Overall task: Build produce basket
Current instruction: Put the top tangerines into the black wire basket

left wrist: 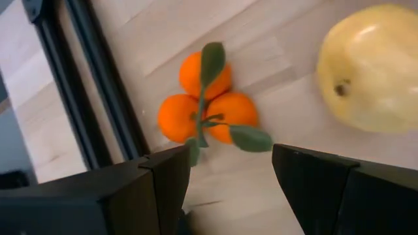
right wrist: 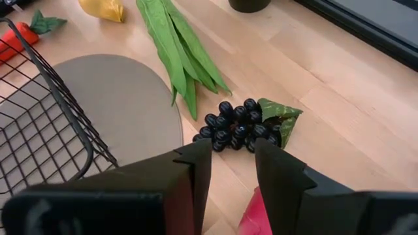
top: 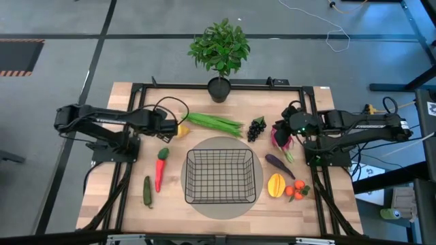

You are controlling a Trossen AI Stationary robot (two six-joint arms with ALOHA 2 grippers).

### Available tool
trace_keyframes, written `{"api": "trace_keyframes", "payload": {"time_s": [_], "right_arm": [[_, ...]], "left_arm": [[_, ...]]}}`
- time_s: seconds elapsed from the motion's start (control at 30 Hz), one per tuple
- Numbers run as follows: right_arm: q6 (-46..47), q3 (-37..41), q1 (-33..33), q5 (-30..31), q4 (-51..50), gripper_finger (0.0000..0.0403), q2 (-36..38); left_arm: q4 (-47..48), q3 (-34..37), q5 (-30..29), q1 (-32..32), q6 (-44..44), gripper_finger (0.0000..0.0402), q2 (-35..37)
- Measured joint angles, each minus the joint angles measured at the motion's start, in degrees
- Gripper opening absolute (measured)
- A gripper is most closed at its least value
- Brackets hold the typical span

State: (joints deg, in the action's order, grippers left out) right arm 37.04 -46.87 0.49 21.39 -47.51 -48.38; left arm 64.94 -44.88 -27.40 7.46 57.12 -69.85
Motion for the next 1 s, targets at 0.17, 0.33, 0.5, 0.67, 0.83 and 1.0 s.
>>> {"api": "trace_keyframes", "payload": {"time_s": [0.17,0.33,0.5,0.67,0.83,1.0], "right_arm": [[0.0,0.0,0.0,0.0,-0.1,0.011,0.0],[0.0,0.0,0.0,0.0,-0.1,0.011,0.0],[0.0,0.0,0.0,0.0,-0.1,0.011,0.0],[0.0,0.0,0.0,0.0,-0.2,0.011,0.0],[0.0,0.0,0.0,0.0,-0.1,0.011,0.0],[0.0,0.0,0.0,0.0,-0.1,0.011,0.0]], "left_arm": [[0.8,0.0,0.2,3.4,-0.4,0.0206,-3.2],[0.9,0.1,2.9,6.2,-0.6,0.0206,-5.7],[0.6,1.8,2.1,7.9,-1.4,0.0206,-7.8],[-0.2,2.5,0.7,8.6,-2.1,0.0206,-8.6],[-1.6,2.5,-0.1,8.7,-2.2,0.0206,-8.6],[-1.7,2.5,0.1,8.7,-2.2,0.0201,-8.6]]}}
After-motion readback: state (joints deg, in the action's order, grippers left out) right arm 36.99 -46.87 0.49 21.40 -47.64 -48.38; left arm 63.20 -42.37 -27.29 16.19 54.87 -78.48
